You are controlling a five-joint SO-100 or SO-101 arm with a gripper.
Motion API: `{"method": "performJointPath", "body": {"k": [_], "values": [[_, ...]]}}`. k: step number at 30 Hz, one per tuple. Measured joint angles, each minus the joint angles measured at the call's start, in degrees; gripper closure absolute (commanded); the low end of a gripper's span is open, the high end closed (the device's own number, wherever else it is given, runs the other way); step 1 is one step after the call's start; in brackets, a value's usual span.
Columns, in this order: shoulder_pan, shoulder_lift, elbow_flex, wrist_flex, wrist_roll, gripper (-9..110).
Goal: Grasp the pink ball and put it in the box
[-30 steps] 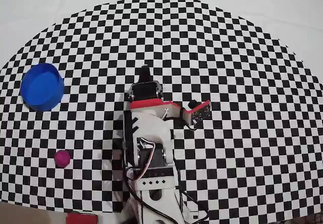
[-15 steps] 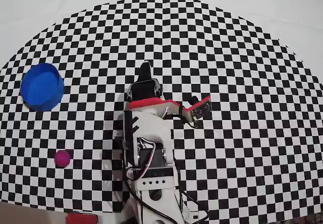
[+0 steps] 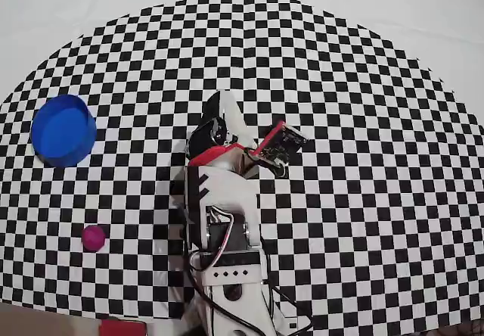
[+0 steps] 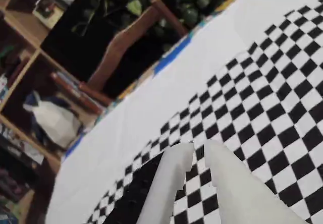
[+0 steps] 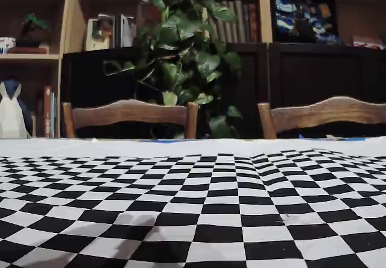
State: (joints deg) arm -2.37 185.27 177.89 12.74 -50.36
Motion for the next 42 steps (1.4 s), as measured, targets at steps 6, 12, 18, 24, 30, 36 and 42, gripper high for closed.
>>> {"method": "performJointPath", "body": {"k": [6, 12, 18, 24, 30, 36, 42], "values": [[0.88, 0.0, 0.0, 0.0, -16.79, 101], [0.35, 0.0, 0.0, 0.0, -34.45, 101], [-0.7, 0.0, 0.0, 0.26, -42.1, 101], [-1.32, 0.0, 0.0, 0.97, -45.79, 101], [-2.29, 0.0, 0.0, 1.32, -46.41, 93], [-2.11, 0.0, 0.0, 1.32, -47.46, 73], [-1.85, 0.0, 0.0, 1.32, -47.81, 63]]}}
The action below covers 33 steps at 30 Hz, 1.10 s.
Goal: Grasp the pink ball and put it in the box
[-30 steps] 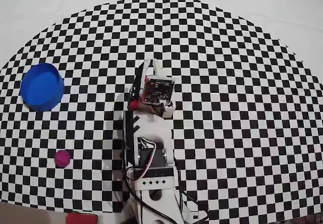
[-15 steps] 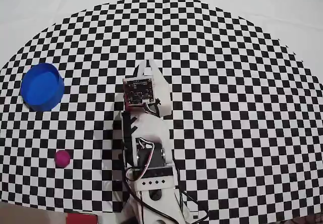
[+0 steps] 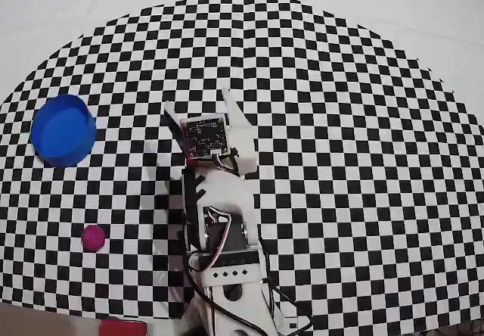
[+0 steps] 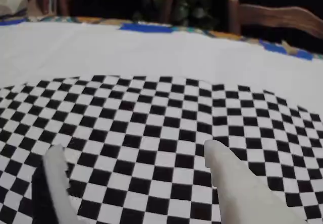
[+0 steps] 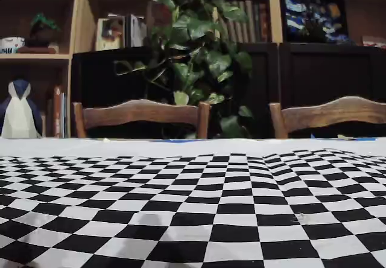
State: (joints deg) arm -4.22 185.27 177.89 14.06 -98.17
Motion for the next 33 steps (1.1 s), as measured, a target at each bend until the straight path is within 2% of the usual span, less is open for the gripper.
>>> {"method": "performJointPath", "body": {"k": [23, 33], "values": [[0.0, 0.0, 0.0, -1.32, -3.52, 64], [0.0, 0.0, 0.09, -0.26, 11.69, 63]]}}
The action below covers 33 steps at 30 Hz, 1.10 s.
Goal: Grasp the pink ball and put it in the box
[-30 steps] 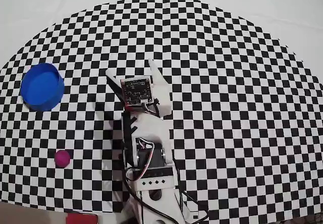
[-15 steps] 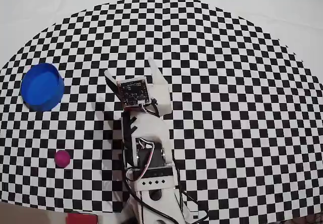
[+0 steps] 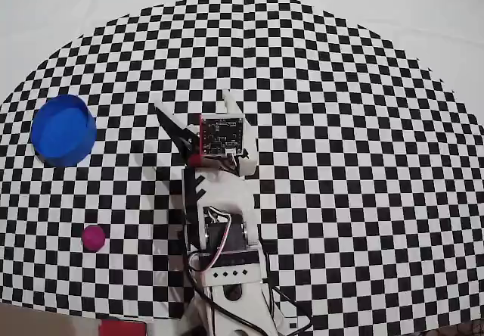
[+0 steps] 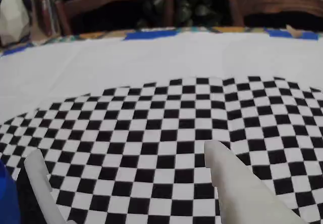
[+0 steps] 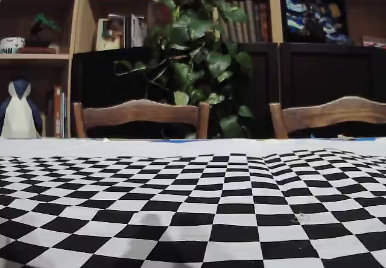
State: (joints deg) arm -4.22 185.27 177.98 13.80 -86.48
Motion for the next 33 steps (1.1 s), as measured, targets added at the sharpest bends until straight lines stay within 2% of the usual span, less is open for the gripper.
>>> {"method": "performJointPath", "body": {"k": [33], "values": [[-1.93, 0.0, 0.0, -0.88, 1.76, 63]]}}
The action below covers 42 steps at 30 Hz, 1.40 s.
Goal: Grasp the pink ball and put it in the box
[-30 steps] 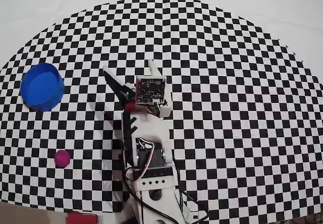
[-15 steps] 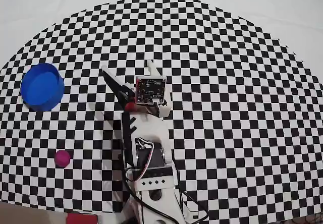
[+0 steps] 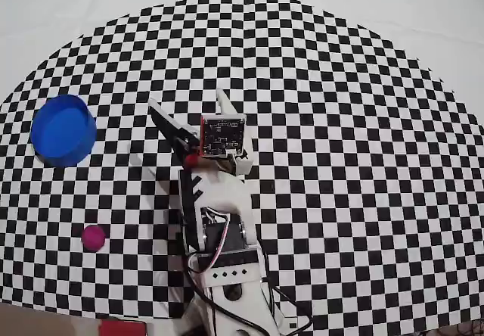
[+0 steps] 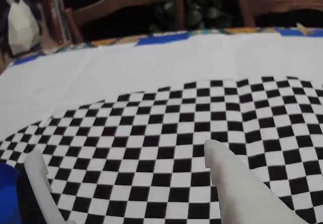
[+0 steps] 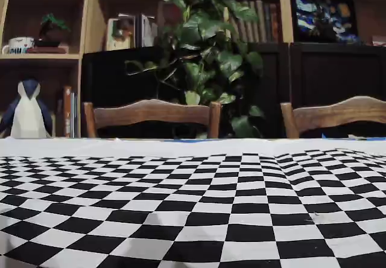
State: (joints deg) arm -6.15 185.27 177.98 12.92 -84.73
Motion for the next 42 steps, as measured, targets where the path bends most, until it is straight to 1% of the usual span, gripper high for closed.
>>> {"method": "performJointPath", "body": {"k": [21, 32, 37, 42], "values": [[-9.93, 0.0, 0.0, 0.0, 0.0, 63], [-11.6, 0.0, 0.0, 0.0, 0.0, 63], [-14.59, 0.0, 0.0, 0.0, 0.0, 63], [-20.21, 0.0, 0.0, 0.0, 0.0, 63]]}}
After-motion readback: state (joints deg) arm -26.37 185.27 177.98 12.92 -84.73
